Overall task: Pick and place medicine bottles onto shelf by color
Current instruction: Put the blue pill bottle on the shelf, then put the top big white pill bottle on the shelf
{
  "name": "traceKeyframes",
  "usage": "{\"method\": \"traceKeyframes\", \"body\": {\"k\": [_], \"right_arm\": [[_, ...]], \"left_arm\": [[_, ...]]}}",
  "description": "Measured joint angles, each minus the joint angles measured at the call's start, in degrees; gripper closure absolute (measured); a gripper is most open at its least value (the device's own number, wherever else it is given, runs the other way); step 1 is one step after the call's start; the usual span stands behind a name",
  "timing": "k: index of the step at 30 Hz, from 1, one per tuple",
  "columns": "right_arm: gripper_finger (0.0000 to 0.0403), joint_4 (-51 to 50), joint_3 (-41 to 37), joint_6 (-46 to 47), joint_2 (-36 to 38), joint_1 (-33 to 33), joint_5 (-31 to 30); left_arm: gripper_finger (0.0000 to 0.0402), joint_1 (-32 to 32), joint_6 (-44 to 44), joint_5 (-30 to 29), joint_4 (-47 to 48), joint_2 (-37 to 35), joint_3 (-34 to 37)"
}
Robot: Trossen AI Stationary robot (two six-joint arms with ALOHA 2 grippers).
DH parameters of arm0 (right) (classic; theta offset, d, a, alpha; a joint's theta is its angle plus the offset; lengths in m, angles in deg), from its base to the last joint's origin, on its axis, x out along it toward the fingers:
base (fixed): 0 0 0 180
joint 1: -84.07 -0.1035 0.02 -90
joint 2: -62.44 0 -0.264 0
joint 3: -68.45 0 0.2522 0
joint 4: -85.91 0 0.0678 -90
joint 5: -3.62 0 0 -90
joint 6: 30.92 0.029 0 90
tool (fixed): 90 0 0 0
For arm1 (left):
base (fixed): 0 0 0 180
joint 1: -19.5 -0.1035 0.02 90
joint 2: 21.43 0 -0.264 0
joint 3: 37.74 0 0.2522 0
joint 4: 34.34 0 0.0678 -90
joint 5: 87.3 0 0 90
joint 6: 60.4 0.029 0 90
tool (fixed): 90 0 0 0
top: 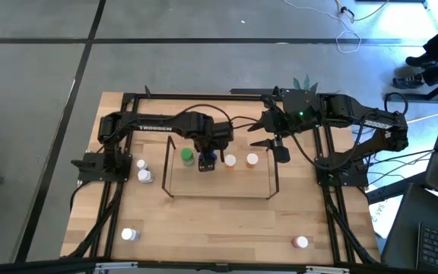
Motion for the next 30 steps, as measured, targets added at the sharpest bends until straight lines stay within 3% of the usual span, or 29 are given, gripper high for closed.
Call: {"method": "traceKeyframes", "body": {"k": [11, 18, 23, 30], "right_arm": [[0.0189, 0.0, 0.0, 0.0, 0.0, 0.0, 0.0], [0.0189, 0.0, 0.0, 0.0, 0.0, 0.0, 0.0], [0.0189, 0.2, 0.0, 0.0, 0.0, 0.0, 0.0], [0.0189, 0.4, 0.0, 0.0, 0.0, 0.0, 0.0]], "left_arm": [[0.0101, 0.0, -2.8, 4.1, 11.9, 0.1, -7.3], [0.0101, 1.9, -6.9, 0.4, 17.5, -4.7, -8.2], [0.0101, 4.8, -9.5, -6.2, 20.6, -9.8, -8.1], [0.0101, 7.2, -14.7, -5.3, 25.9, -17.4, -0.2]]}}
